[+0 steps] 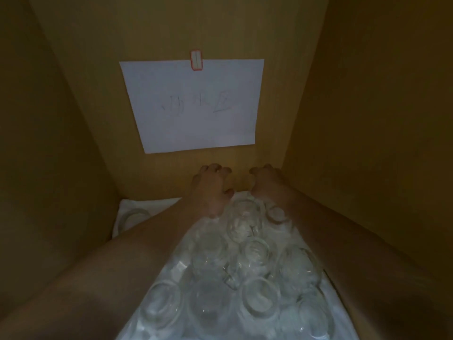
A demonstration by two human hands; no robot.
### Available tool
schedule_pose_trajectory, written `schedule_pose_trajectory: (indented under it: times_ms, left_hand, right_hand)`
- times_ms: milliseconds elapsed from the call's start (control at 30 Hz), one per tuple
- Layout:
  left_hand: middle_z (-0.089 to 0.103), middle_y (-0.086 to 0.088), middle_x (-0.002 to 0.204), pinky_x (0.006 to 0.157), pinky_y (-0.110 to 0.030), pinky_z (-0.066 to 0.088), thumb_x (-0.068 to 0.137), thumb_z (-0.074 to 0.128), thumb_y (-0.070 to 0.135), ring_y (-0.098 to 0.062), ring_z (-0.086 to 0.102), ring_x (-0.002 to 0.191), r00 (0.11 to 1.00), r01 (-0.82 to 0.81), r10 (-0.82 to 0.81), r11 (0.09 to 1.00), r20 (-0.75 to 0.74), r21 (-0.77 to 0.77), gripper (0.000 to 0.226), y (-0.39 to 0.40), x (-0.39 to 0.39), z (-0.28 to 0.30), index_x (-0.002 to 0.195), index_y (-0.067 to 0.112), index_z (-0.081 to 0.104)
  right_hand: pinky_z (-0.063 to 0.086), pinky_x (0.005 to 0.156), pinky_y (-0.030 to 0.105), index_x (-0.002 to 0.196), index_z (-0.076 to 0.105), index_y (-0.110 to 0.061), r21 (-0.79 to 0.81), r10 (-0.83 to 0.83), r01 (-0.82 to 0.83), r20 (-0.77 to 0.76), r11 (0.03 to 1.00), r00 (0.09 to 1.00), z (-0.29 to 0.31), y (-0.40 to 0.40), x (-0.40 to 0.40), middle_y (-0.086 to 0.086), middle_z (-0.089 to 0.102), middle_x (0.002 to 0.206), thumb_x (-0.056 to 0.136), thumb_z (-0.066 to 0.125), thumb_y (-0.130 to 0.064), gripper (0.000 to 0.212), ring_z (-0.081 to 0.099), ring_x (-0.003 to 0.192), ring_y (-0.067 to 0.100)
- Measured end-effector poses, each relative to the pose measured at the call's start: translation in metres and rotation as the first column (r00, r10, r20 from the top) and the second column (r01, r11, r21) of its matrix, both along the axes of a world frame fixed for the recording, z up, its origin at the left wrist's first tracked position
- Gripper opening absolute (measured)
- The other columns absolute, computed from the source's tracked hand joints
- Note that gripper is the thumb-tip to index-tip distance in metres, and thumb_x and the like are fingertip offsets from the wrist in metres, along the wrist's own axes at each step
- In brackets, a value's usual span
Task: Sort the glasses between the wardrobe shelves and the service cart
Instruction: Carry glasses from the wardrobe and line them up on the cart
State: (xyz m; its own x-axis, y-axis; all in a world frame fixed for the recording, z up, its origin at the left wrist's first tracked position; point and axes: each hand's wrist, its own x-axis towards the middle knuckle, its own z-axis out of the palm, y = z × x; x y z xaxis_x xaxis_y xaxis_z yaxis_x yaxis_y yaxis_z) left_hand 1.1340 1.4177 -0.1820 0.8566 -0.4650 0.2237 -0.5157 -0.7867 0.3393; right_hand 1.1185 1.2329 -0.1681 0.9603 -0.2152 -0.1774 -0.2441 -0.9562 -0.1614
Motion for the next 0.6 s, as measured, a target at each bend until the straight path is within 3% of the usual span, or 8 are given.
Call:
schedule_pose_trajectory:
  times_ms: [100,267,333,467,600]
  left_hand:
    - [0.044,-0.009,0.151,0.107,-0.043,0.040,0.091,0.065,0.045,-0.030,0.039,0.135,1.000,0.006,-0.006,1.000,-0.013,0.013,0.062,-0.004,0.006,-0.004,0.148,0.026,0.047]
    - [0.044,-0.007,0.150,0.107,-0.044,0.041,0.092,0.064,0.044,-0.029,0.038,0.135,1.000,-0.015,0.016,0.998,-0.017,0.068,0.062,0.001,0.017,-0.003,0.148,0.026,0.046]
    - [0.044,-0.008,0.150,0.109,-0.045,0.040,0.091,0.065,0.044,-0.029,0.037,0.136,0.999,-0.028,0.031,0.996,-0.028,0.086,0.062,0.006,0.022,-0.001,0.148,0.025,0.046]
    - [0.043,-0.008,0.151,0.108,-0.043,0.041,0.091,0.065,0.043,-0.029,0.035,0.138,0.997,-0.064,0.068,0.994,-0.042,0.084,0.062,0.016,0.027,0.004,0.148,0.025,0.046]
    - [0.043,-0.008,0.152,0.108,-0.041,0.041,0.091,0.065,0.043,-0.030,0.035,0.138,0.995,-0.072,0.076,0.995,-0.063,0.067,0.063,0.021,0.025,0.008,0.148,0.025,0.045]
  right_hand:
    - [0.053,0.098,0.038,0.146,0.049,-0.018,0.019,0.047,-0.045,-0.113,0.999,0.993,-0.002,-0.006,0.011,0.012,0.049,0.140,0.088,0.066,-0.015,0.060,0.055,0.122,0.032]
    - [0.055,0.097,0.040,0.152,0.040,-0.008,0.023,0.090,-0.087,-0.277,0.996,0.957,0.005,-0.006,0.026,0.013,0.048,0.147,0.080,0.081,-0.008,0.083,0.056,0.126,0.030]
    - [0.054,0.099,0.039,0.155,0.035,-0.008,0.001,0.104,-0.109,-0.303,0.994,0.947,0.006,-0.006,0.026,0.014,0.044,0.152,0.079,0.084,-0.009,0.090,0.052,0.131,0.030]
    - [0.050,0.104,0.039,0.150,0.043,-0.007,-0.048,0.100,-0.119,-0.282,0.992,0.954,0.007,-0.005,0.026,0.014,0.046,0.150,0.081,0.083,-0.013,0.080,0.052,0.132,0.030]
    - [0.047,0.108,0.038,0.156,0.033,-0.009,-0.022,0.091,-0.103,-0.317,0.994,0.944,0.019,-0.002,0.018,0.013,0.038,0.157,0.083,0.083,-0.015,0.089,0.047,0.138,0.028]
